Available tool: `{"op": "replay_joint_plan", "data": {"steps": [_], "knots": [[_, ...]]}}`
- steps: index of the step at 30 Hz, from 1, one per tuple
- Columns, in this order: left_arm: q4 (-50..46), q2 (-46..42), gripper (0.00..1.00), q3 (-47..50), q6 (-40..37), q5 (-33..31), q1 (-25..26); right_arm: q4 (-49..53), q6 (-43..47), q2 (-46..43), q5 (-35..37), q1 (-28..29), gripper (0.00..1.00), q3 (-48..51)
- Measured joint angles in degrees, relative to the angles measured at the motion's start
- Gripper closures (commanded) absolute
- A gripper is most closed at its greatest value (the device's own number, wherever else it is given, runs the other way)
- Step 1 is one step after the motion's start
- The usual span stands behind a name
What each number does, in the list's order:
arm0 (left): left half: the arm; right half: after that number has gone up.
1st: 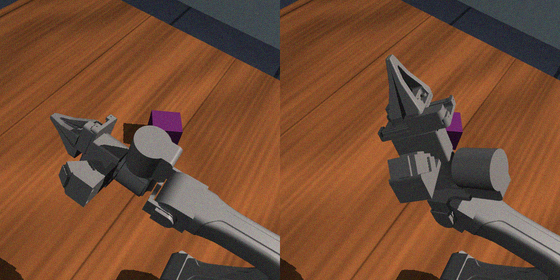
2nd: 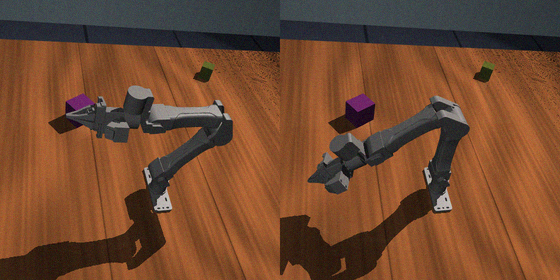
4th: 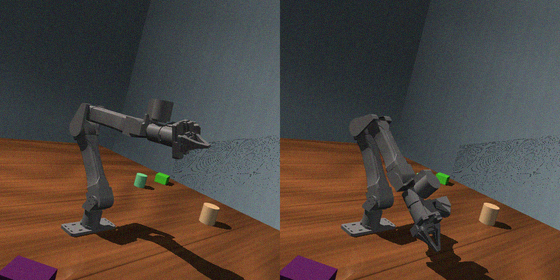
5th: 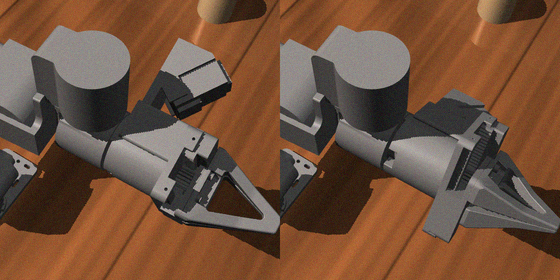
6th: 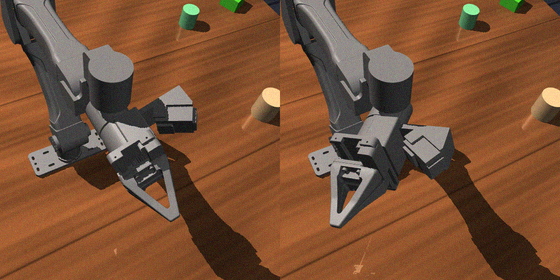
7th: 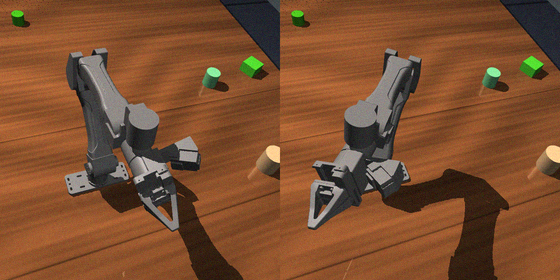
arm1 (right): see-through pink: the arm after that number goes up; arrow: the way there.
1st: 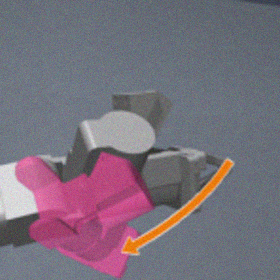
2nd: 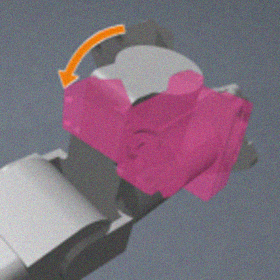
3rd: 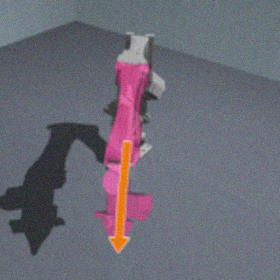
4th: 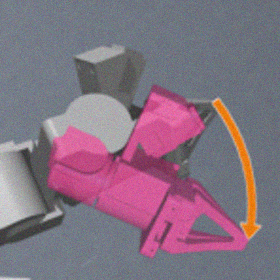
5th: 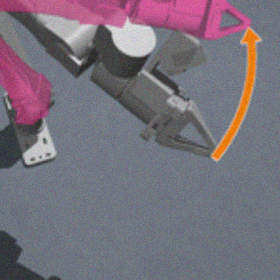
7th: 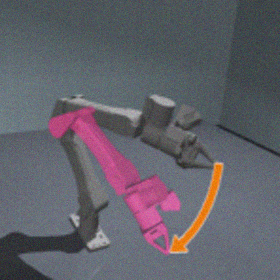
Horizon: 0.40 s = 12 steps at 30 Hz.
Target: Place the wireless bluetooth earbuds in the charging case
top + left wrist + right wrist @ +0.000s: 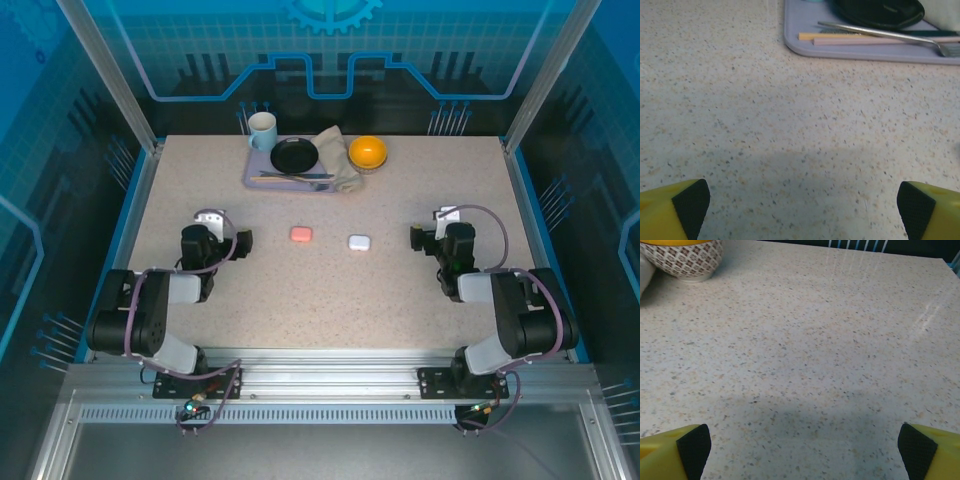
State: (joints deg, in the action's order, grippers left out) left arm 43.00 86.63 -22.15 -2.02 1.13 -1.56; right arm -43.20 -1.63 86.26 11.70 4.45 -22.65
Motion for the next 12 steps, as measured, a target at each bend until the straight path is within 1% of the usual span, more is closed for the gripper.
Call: {"op": "replay_joint_plan", "data": {"steps": [6,12], "knots": [[0.24,0.00,0.01,-0.63,1.05,-0.02,0.02,0.11,0.42,0.00,-1.68,0.02,0.00,-0.28],[0.24,0.00,0.01,-0.63,1.73,-0.04,0.02,0.31,0.87,0.00,-5.84,-0.28,0.00,-1.14]]}}
